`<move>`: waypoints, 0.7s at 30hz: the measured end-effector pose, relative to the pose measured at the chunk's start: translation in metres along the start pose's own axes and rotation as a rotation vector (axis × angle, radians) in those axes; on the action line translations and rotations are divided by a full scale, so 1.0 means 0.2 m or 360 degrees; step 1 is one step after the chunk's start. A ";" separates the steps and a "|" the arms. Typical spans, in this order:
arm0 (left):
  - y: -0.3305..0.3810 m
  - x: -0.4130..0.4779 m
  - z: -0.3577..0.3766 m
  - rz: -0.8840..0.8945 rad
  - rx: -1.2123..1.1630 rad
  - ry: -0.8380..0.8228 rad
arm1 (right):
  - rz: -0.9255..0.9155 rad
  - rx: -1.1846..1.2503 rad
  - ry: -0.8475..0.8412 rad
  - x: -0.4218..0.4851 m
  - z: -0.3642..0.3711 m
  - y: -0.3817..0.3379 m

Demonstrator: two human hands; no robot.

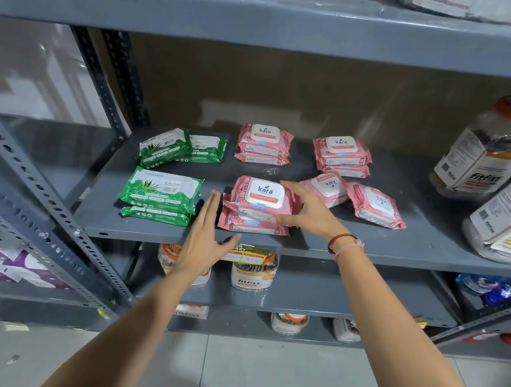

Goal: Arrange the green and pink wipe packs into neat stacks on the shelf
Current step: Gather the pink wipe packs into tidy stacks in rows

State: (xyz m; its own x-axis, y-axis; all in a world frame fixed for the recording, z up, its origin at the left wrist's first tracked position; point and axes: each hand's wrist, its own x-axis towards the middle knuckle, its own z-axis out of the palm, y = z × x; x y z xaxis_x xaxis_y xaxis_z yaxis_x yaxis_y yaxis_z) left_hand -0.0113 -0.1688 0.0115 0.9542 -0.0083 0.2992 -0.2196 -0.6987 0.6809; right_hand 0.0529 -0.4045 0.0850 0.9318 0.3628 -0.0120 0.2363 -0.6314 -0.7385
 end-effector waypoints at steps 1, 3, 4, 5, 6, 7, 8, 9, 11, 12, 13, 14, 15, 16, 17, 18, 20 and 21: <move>0.02 0.02 0.00 0.0012 0.0010 0.0010 | -0.0025 -0.0036 -0.0008 0.01 0.00 -0.01; 0.04 0.05 0.00 0.0040 0.0019 0.0002 | -0.0047 -0.0081 -0.0057 0.02 0.00 -0.03; 0.04 0.06 0.00 0.0042 0.0008 -0.0008 | -0.0056 -0.0109 -0.0088 0.03 0.01 -0.04; 0.04 0.06 0.01 0.0033 -0.0007 -0.0013 | -0.0064 -0.0145 -0.0106 0.04 0.02 -0.05; 0.03 0.06 0.01 0.0013 -0.0026 -0.0011 | -0.0068 -0.0171 -0.0102 0.04 0.03 -0.05; 0.02 0.06 0.01 -0.0012 -0.0053 -0.0006 | -0.0059 -0.0166 -0.0071 0.04 0.04 -0.04; 0.01 0.06 0.02 -0.0034 -0.0085 -0.0001 | -0.0026 -0.0115 -0.0014 0.02 0.06 -0.03; 0.00 0.05 0.02 -0.0050 -0.0112 0.0003 | 0.0033 -0.0014 0.0063 0.00 0.07 -0.01; -0.01 0.05 0.02 -0.0063 -0.0139 0.0001 | 0.0159 0.0291 0.0224 -0.07 0.12 0.03; -0.01 0.05 0.02 -0.0068 -0.0152 0.0003 | 0.0186 0.0456 0.0275 -0.11 0.15 0.06; -0.01 0.05 0.02 -0.0071 -0.0168 0.0010 | 0.0180 0.0601 0.0297 -0.15 0.19 0.07; 0.00 0.05 0.02 -0.0068 -0.0179 0.0016 | 0.0159 0.0708 0.0305 -0.19 0.23 0.08; 0.00 0.05 0.02 -0.0060 -0.0183 0.0023 | 0.0152 0.0770 0.0315 -0.20 0.26 0.08; 0.00 0.05 0.01 -0.0054 -0.0183 0.0029 | 0.0159 0.0799 0.0334 -0.21 0.29 0.07; 0.01 0.05 0.01 -0.0057 -0.0188 0.0031 | 0.0170 0.0801 0.0356 -0.20 0.31 0.06; 0.01 0.05 0.01 -0.0071 -0.0203 0.0029 | 0.0177 0.0780 0.0378 -0.19 0.32 0.05; 0.02 0.06 0.01 -0.0111 -0.0254 0.0024 | 0.0177 0.0719 0.0419 -0.17 0.32 0.04; 0.02 0.06 0.01 -0.0128 -0.0277 0.0025 | 0.0171 0.0697 0.0433 -0.16 0.32 0.04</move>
State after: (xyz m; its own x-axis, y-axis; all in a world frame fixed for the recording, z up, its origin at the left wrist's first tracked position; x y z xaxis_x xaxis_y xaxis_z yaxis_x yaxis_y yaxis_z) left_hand 0.0003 -0.1744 0.0166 0.9671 0.0549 0.2484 -0.1757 -0.5622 0.8081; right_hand 0.0062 -0.3765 0.0363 0.9960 0.0839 0.0292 0.0523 -0.2883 -0.9561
